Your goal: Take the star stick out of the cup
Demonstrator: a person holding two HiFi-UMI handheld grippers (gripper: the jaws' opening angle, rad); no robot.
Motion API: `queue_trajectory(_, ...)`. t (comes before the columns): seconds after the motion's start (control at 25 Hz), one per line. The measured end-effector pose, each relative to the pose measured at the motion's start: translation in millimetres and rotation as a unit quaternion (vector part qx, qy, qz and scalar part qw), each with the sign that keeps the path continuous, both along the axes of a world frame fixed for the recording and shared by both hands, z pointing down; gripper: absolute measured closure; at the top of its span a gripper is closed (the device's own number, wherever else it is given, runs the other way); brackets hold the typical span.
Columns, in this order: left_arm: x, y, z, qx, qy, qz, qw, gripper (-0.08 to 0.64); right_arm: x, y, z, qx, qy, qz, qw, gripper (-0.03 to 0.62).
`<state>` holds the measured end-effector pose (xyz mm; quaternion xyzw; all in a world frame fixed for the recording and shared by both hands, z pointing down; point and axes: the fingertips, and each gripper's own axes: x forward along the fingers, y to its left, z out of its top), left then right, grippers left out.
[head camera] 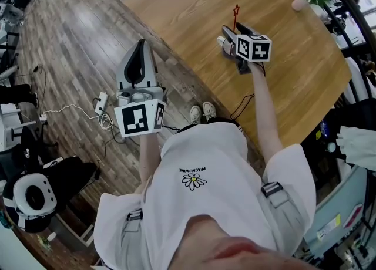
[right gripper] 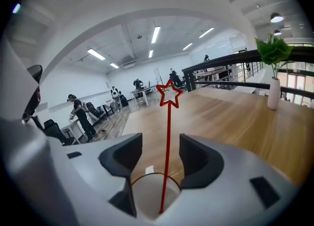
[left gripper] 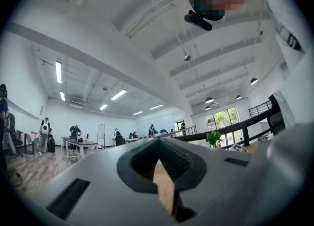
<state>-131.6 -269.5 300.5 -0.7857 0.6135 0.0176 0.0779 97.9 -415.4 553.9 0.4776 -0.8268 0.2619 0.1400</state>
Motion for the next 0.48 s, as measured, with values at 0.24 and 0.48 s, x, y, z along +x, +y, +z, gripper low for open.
queue_trajectory(0.24,-4.2,-0.4,3.2,-0.003,0.0,-0.008,1.0,0.545,-0.3,-1.3,11.0,-0.012,0.019,-0.002,1.0,0.407)
queue_trajectory(0.48,-9.5,-0.5,4.7,-0.003,0.002,-0.012,0.9999,0.545,2.7,-1.2,14.3,-0.011,0.045,0.0,0.999,0.488)
